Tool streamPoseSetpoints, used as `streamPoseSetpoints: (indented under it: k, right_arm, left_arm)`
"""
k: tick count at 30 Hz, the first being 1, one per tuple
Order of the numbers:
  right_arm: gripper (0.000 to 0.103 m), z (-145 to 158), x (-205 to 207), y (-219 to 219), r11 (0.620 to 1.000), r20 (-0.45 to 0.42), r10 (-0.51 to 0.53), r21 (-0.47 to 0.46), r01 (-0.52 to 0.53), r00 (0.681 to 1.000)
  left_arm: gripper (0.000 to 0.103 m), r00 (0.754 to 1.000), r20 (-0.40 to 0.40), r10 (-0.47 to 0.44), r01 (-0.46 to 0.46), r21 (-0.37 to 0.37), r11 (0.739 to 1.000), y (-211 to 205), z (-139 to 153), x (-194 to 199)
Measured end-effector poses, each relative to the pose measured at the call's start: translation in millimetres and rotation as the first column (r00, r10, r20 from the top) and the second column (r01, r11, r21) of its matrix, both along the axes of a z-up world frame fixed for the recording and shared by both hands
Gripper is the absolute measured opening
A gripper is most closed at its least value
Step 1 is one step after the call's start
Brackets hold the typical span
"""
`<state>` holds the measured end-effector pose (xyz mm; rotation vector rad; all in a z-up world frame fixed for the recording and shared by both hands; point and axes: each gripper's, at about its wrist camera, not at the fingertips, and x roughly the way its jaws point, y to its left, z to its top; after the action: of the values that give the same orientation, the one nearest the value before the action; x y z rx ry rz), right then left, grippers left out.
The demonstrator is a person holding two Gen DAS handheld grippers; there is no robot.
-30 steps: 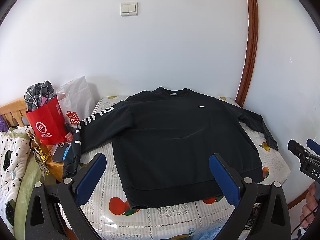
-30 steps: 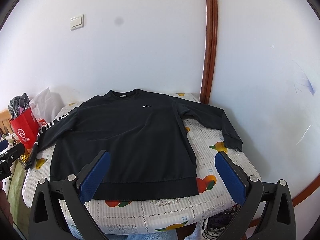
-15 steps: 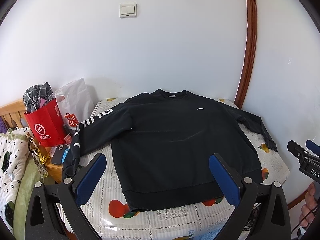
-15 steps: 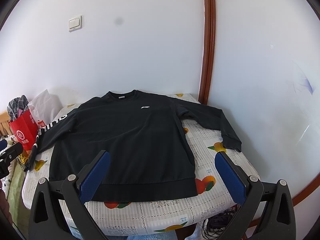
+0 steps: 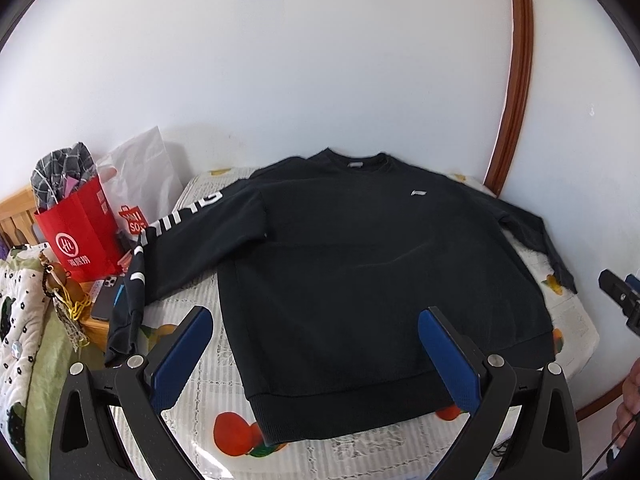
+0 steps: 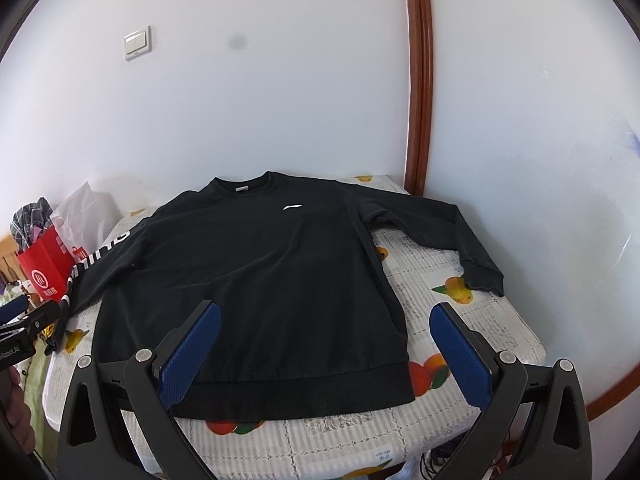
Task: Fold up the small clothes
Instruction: 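Grasp the lettered sleeve cuff with the left gripper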
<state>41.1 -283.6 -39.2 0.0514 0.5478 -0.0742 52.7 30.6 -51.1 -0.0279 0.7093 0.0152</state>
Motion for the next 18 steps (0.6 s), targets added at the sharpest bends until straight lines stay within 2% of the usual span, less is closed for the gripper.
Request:
streamPoseSetpoints:
  k: [5,8,11,15,18]
  right_arm:
    - [0.103,-27.7,27.6,2.6,1.000,-0.008,-0.024,-0.019,0.023,1.000]
    - [0.103,-45.7,50.8,7.1,1.000,-0.074,0.010,0.017,-0.009,0.997]
    - [0.103,-63.6,71.3,18.7,1.000,-0.126,0.027,0.000,-0.027,0.992]
    - [0.103,-84.7,90.7,34.9,0.997,-0.171,0.030,-0.067,-0.042,0.985]
    - [0.103,-93.6,99.9,42.6,0.996,-0.197,0.025,-0.080,-0.041,0.980]
  left_arm:
    - [0.103,0.996,-0.067,0.060,-0.057,0.050,0.997,30.5,-38.6,22.4]
    - [0.102,0.987,-0.096,0.127,-0.120,0.073,0.990,59.8,-55.6,35.0]
    - [0.101,0.974,-0.106,0.200,-0.189,0.104,0.976,90.5,-71.0,45.9]
    - [0.093,0.956,-0.133,0.261,-0.241,0.146,0.959,123.5,-91.9,60.8]
    - [0.088,0.941,-0.151,0.303,-0.277,0.167,0.946,145.9,-107.9,70.9]
